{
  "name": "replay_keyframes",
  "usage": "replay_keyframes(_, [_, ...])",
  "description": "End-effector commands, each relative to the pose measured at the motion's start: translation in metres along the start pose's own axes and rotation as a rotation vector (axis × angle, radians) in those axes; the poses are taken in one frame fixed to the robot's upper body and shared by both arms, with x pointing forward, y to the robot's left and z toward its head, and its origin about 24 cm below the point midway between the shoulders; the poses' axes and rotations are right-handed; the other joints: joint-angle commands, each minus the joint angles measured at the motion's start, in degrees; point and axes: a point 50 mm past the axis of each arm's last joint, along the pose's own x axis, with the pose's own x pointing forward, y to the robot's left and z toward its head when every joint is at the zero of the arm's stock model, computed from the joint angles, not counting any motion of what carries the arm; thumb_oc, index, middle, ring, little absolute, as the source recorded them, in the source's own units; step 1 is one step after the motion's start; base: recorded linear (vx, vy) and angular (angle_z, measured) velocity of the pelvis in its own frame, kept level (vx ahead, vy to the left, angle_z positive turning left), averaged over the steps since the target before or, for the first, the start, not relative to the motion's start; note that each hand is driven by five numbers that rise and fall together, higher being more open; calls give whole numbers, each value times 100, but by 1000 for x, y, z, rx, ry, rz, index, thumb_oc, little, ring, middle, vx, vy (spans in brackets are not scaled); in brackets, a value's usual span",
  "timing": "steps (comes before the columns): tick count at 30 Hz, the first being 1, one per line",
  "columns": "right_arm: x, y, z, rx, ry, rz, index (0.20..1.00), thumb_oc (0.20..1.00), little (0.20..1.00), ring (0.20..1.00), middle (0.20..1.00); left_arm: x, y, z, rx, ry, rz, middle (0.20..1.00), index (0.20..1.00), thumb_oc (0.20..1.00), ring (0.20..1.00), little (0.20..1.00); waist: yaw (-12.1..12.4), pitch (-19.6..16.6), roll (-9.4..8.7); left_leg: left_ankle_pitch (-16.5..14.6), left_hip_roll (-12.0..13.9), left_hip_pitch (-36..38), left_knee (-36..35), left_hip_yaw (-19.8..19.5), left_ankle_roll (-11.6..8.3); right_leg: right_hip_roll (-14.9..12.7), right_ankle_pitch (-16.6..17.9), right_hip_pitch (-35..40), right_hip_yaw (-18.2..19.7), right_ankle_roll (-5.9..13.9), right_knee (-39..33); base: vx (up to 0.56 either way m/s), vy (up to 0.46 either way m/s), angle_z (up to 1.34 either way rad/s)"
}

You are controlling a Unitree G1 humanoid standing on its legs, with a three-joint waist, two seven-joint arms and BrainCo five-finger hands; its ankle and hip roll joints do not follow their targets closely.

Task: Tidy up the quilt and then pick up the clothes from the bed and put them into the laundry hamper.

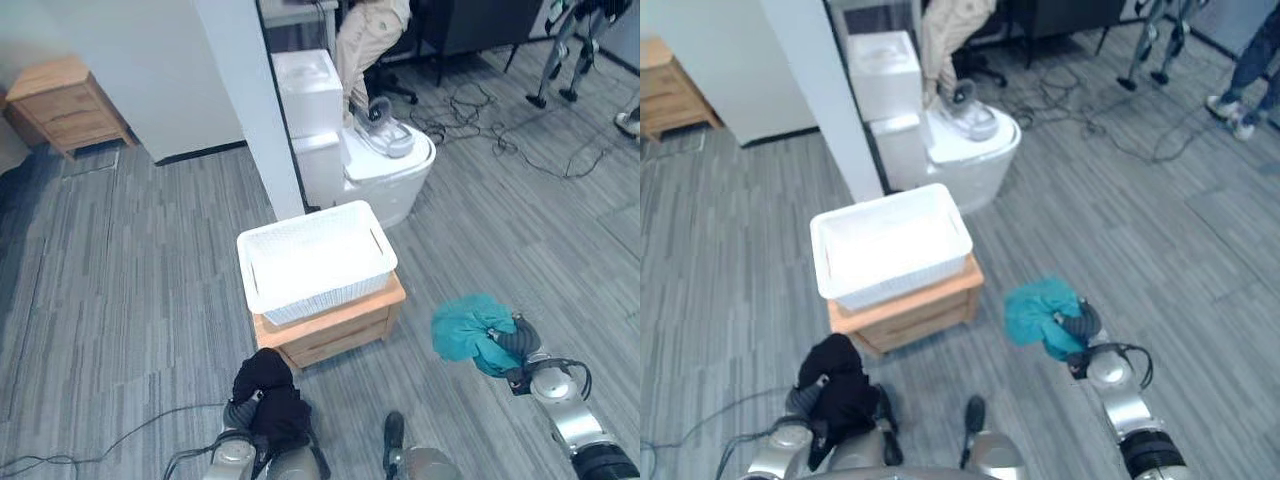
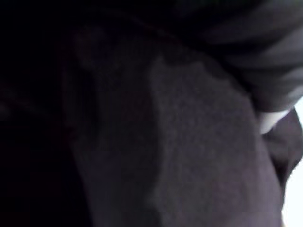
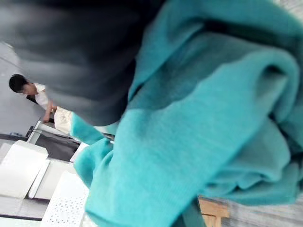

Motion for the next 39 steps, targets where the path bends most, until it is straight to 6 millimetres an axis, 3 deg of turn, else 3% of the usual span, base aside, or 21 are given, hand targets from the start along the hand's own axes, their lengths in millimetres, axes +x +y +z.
replay_keyframes(1, [5,-42,69,-53,-330,-136,200,200,200,200,200,7,27,27,66,-117,80,200,200,200,200,200,-225,-148,75,-123,71,469,-498,9,-57,-673,-10,-585,454,1020,2076,85,26,-8])
replay_keyframes(2, [4,-47,79,-63,-380,-147,200,200,200,200,200,7,29,31,74,-137,84,200,200,200,200,200,-252,-105,65,-164,145,538,-501,-49,-64,-670,73,-843,566,1034,2277,140,-37,2])
replay_keyframes(5, [0,-62,112,-91,-521,-174,200,200,200,200,200,11,31,40,98,-160,84,200,200,200,200,200,-269,-184,-75,-270,70,583,-501,-262,-183,-734,-192,-899,814,862,1092,209,-103,7])
replay_keyframes(6, [-2,-69,127,-92,-582,-183,200,200,200,200,200,12,32,42,91,-163,90,200,200,200,200,200,-344,-172,-72,-409,81,686,-501,-391,-221,-765,-67,-972,903,913,548,296,-184,41])
replay_keyframes(8, [-6,-70,153,-108,-692,-159,200,200,200,200,200,12,33,38,96,-151,85,200,200,200,200,200,-249,-246,-148,-457,55,812,-501,-536,-259,-875,102,-916,896,960,146,234,-138,64])
replay_keyframes(11, [-4,-72,169,-134,-741,-151,200,200,200,200,200,11,34,36,94,-149,89,200,200,200,200,200,-197,-258,-204,-463,89,841,-501,-570,-295,-851,233,-808,900,979,56,68,-126,71])
replay_keyframes(16, [4,-60,203,-180,-823,-63,200,200,200,200,200,8,23,36,50,-164,55,200,200,200,200,200,-2,-262,-104,-382,158,718,-501,-735,-358,-817,272,-625,697,928,-151,77,-74,40])
replay_keyframes(22, [33,-28,220,-201,-765,68,200,200,200,200,200,5,15,53,-6,-241,11,200,200,200,200,200,256,-41,130,-149,217,228,-501,-977,-465,-800,276,-788,525,868,-184,-29,-40,18])
replay_keyframes(25, [46,5,218,-235,-704,142,200,200,200,200,200,2,19,72,-53,-332,35,200,200,200,200,200,440,93,359,-33,230,-34,-501,-1094,-500,-820,260,-910,406,859,-184,-27,-26,25])
replay_keyframes(30, [66,18,218,-284,-617,108,200,200,200,200,200,-4,33,99,-97,-464,123,200,200,200,200,200,659,199,626,97,194,-351,-501,-1262,-542,-844,267,-1092,291,850,-184,-43,-20,19])
replay_keyframes(32, [76,14,212,-296,-554,63,200,200,200,200,200,-7,36,114,-110,-528,141,200,200,200,200,200,734,206,725,123,190,-451,-501,-1300,-571,-864,246,-1138,234,854,-184,-32,-15,30])
replay_keyframes(33, [80,11,212,-316,-538,33,1000,1000,1000,1000,1000,-9,38,123,-118,-561,150,200,200,200,200,200,750,213,757,144,202,-495,-501,-1315,-588,-866,244,-1158,214,855,-184,-14,-3,29])
replay_keyframes(37, [82,12,205,-378,-509,-21,1000,1000,1000,1000,1000,-26,44,165,-98,-767,181,200,200,200,200,200,727,182,799,148,241,-449,-501,-1297,-604,-850,190,-1070,183,853,-184,14,-1,15])
replay_keyframes(38, [82,12,204,-379,-509,-21,1000,1000,1000,1000,1000,-26,44,165,-97,-766,182,200,200,200,200,200,728,188,798,146,242,-437,-501,-1296,-605,-849,188,-1058,183,853,-184,31,7,6])
replay_keyframes(39, [78,12,206,-417,-539,-40,1000,1000,1000,1000,1000,-37,48,181,-50,-861,192,200,200,200,200,200,668,143,774,130,265,-376,-501,-1278,-601,-843,162,-982,205,851,-184,22,8,5])
